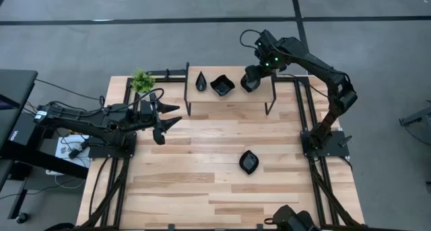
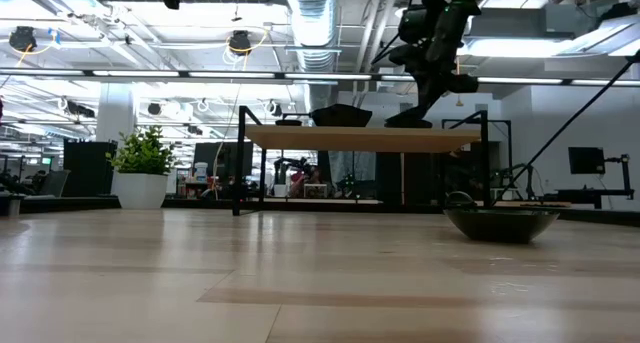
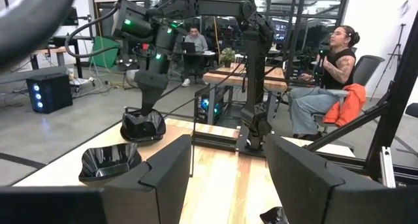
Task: Pick & Place Mini shaped plates
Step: Stack the black leaf shaped plate on top of the black leaf shaped plates on the shelf
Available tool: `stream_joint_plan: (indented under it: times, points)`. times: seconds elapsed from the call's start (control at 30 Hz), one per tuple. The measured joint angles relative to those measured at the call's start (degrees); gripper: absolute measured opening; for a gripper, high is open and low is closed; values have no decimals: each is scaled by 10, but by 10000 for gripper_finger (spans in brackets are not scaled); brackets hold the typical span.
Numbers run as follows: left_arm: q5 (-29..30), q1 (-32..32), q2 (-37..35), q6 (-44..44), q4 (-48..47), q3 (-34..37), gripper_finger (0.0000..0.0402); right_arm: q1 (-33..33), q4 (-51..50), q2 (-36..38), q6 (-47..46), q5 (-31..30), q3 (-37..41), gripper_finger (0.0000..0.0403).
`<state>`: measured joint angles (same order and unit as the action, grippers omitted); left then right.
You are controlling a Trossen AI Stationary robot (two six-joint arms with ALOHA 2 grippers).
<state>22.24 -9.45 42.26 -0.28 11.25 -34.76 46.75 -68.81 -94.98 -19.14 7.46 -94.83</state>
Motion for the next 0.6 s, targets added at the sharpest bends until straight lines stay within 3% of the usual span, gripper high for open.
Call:
stream_joint_plan:
  times: [0.6]
  points:
    - [0, 0, 0, 0, 1, 0, 200, 1, 5, 0, 6, -14, 0, 16]
